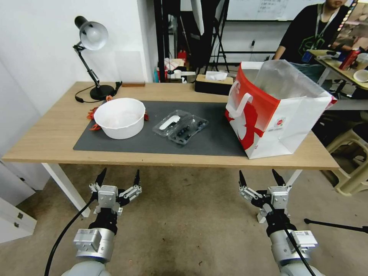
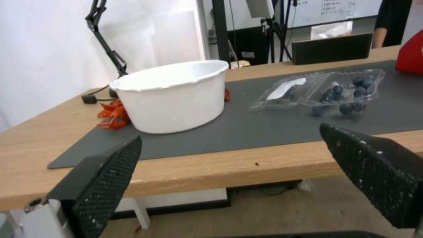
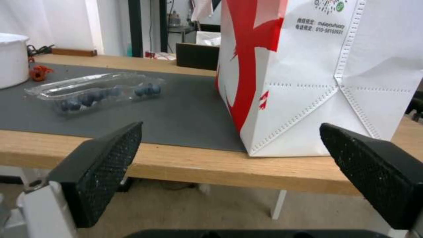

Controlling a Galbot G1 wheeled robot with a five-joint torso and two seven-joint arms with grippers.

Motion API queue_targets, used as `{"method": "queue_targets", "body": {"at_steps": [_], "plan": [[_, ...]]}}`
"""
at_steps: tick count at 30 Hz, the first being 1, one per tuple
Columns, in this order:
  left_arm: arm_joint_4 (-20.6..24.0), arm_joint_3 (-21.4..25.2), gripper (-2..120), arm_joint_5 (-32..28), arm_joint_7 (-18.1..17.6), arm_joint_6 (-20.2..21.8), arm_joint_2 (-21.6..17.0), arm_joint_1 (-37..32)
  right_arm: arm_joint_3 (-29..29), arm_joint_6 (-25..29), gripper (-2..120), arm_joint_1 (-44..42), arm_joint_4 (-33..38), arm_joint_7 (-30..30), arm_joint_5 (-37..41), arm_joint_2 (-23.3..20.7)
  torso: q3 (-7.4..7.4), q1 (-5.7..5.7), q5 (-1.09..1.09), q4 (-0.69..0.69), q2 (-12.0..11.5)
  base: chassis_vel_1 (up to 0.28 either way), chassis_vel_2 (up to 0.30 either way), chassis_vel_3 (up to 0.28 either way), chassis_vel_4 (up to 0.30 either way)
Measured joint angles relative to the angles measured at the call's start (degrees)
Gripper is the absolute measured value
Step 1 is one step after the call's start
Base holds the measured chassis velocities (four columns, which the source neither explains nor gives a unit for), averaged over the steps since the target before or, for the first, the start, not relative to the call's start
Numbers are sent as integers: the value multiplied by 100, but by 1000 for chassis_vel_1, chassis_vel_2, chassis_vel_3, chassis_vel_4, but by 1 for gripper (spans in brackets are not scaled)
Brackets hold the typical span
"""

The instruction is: Close the takeout container lid, then place the container into the takeout bag.

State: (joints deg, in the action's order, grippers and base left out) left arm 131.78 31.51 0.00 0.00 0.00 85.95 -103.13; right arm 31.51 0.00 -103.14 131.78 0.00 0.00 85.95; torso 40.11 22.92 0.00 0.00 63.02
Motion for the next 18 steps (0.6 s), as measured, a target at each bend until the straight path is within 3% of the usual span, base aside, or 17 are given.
{"method": "queue_targets", "body": {"at_steps": [18], "plan": [[0, 0, 100, 0, 0, 0, 0, 0, 0, 0, 100, 0, 0, 0, 0, 0, 0, 0, 0, 0, 0, 0, 0, 0, 0]]}}
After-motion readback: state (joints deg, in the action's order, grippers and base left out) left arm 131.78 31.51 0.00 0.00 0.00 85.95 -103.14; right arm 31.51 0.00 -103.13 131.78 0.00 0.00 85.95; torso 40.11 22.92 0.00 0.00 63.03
